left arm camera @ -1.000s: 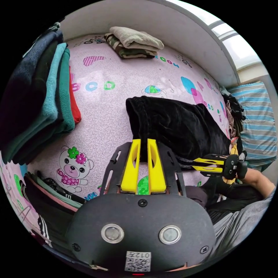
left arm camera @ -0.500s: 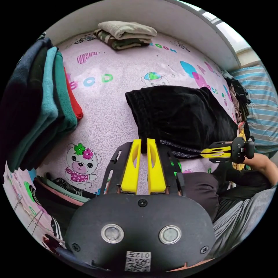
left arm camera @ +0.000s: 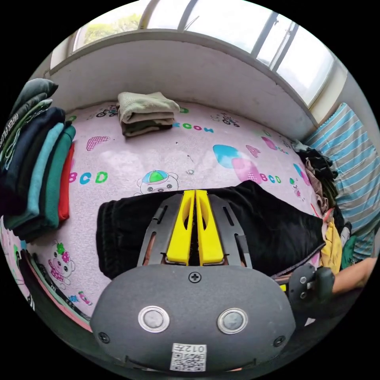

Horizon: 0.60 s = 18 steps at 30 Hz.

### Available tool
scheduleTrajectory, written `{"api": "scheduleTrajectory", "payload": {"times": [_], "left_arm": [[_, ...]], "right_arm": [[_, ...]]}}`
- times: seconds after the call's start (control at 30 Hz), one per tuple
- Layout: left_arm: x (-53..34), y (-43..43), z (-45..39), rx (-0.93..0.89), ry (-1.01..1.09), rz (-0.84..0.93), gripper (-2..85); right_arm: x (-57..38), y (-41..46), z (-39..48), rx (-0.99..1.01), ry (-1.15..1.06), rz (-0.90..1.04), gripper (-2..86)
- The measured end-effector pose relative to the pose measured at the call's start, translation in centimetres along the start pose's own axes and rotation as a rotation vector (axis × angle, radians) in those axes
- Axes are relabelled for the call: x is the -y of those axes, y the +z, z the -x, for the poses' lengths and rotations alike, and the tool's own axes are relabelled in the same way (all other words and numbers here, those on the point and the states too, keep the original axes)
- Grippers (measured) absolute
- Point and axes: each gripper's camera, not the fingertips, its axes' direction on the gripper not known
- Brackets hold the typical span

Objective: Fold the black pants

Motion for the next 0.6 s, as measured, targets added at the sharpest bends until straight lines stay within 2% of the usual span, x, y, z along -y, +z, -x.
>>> {"api": "scheduleTrajectory", "payload": {"times": [0.1, 0.3, 0.43, 0.6], "left_arm": [[-1.5, 2.9, -0.4, 0.012, -0.033, 0.073, 0.6], [-4.2, 5.4, -1.1, 0.051, -0.012, 0.169, 0.1], [-5.3, 5.7, -0.2, -0.001, -0.061, 0.121, -0.1], [-6.2, 6.0, -1.9, 0.085, 0.002, 0.102, -0.1]], "right_arm": [[-0.9, -1.3, -3.8, 0.127, 0.081, -0.021, -0.4], [-3.7, -8.2, -15.7, -0.024, 0.298, -0.190, -0.2], [-5.6, -12.6, -27.5, -0.022, 0.601, -0.271, 2.7], [-7.1, -10.9, -39.0, 0.224, 0.850, -0.114, 6.6]]}}
